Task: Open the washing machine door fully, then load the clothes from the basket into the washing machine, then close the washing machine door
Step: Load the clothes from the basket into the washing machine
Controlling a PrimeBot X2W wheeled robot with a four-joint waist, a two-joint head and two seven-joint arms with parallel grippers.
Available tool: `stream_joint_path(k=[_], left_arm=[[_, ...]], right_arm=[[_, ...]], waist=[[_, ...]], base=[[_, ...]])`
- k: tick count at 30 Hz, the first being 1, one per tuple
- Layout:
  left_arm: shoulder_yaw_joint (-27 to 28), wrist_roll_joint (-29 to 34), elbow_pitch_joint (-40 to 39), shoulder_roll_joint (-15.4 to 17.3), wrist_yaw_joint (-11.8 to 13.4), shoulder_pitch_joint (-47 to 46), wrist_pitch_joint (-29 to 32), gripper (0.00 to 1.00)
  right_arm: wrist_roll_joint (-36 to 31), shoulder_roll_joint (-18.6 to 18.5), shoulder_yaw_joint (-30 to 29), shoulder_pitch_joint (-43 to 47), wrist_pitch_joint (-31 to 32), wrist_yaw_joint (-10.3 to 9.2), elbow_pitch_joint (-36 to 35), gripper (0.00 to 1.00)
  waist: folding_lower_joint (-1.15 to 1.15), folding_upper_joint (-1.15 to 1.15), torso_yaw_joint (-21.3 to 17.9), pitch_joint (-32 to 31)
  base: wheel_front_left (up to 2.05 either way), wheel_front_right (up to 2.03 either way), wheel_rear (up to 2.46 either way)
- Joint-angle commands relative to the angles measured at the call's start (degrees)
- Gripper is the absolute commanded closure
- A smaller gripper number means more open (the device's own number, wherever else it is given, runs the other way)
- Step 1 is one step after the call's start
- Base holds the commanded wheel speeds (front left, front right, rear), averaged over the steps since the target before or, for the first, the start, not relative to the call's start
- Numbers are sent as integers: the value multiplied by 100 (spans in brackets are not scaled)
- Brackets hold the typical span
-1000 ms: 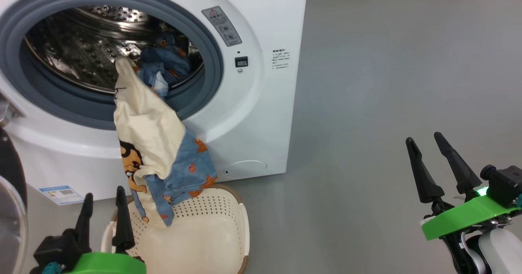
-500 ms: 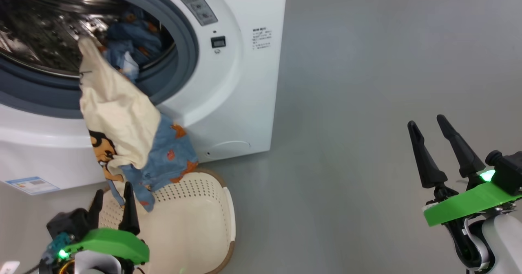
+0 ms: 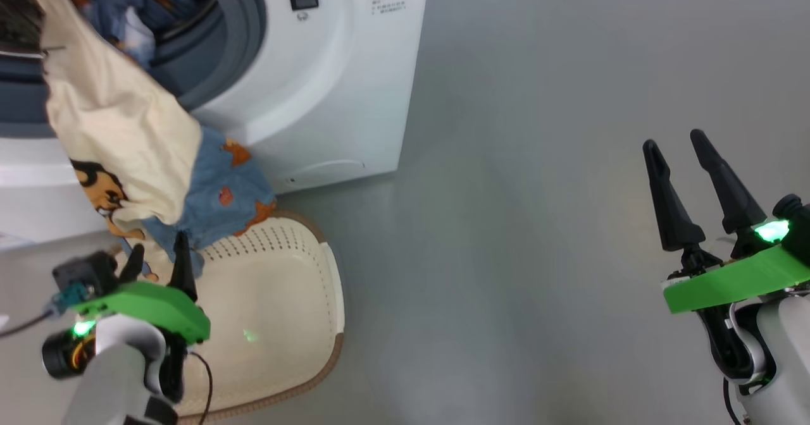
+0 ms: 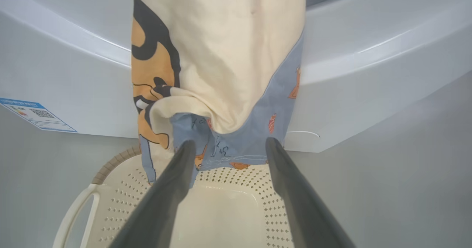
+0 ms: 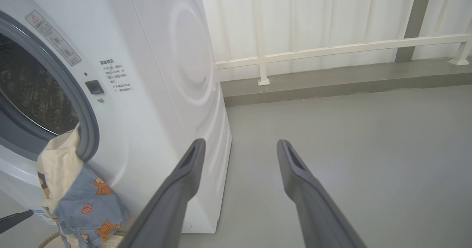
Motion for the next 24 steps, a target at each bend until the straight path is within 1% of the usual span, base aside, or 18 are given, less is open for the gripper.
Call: stream_joint_path(k=[1, 6, 10, 16, 21, 24], left_arm=[[92, -28, 137, 219, -53, -299, 49, 0], [-43, 20, 706, 344, -73, -917, 232, 0], [17, -51, 1089, 408, 1, -1397, 215, 0], [15, -80, 1447, 486, 23, -1835, 127, 0], [106, -148, 1681, 594, 204, -2187, -150, 0], [70, -93, 1756, 663, 309, -2328, -290, 0]], right_arm=[[20, -85, 57, -94, -46, 25, -164, 0], [30, -99, 52, -261, -46, 25, -239, 0], [29, -128, 34, -367, -46, 25, -286, 0], [34, -151, 12, -440, -46, 25, -340, 0], [38, -151, 16, -477, -46, 25, -381, 0], [38, -151, 2, -479, -46, 25, -388, 0]], waist=[[-1, 0, -69, 482], [-1, 0, -89, 932], [-1, 0, -112, 1225], [-1, 0, -169, 1457], [-1, 0, -236, 1616], [-1, 0, -265, 1675]], base=[[0, 0, 0], [0, 0, 0], [0, 0, 0], [0, 0, 0], [0, 0, 0], [0, 0, 0]])
